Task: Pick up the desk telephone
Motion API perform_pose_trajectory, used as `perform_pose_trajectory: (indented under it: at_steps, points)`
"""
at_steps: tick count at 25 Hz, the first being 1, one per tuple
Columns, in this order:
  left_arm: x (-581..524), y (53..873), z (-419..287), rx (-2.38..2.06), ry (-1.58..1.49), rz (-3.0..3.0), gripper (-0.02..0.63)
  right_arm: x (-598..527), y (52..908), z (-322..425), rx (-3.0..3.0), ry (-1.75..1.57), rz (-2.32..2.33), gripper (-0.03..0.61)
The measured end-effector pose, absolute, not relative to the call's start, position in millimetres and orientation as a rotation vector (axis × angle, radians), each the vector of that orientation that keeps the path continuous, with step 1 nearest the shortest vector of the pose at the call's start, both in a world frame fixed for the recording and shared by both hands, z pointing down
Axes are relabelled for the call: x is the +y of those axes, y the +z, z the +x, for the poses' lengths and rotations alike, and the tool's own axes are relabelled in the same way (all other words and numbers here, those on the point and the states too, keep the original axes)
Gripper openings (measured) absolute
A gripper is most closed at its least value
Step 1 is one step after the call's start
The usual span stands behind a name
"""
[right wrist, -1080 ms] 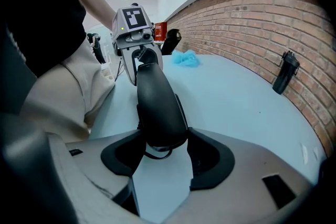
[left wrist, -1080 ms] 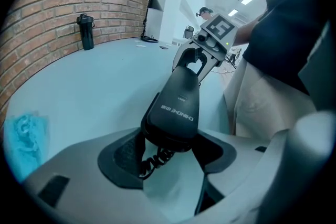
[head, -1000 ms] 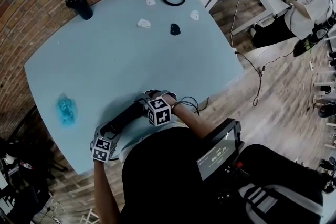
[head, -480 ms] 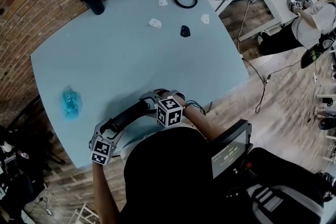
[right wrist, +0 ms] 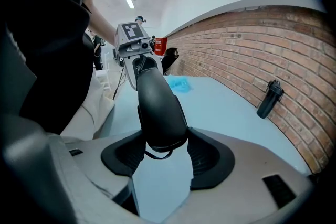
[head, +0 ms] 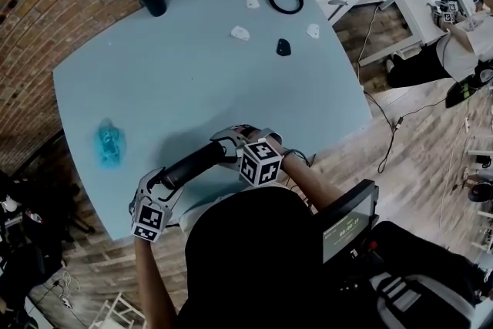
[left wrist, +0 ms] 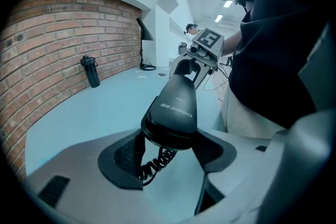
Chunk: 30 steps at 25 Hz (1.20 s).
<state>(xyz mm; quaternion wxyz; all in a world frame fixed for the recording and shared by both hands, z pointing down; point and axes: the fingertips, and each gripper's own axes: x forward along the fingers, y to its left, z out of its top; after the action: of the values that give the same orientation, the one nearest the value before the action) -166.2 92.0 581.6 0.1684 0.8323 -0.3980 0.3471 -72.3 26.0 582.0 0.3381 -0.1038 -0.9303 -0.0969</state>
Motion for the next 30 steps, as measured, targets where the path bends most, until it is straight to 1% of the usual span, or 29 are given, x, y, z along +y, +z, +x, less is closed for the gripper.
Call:
perform_pose_trajectory:
  at_steps: [16,30]
  points:
    - [85,548,-162,-1.111,0.941,2.466,0.307,22,552,-69,-2.514,-0.197,-0.293,0.245]
    - [79,514,-168,-1.071,0.785,2.513,0.305,17,506,-76,-2.664,-0.130,-0.356,0.245]
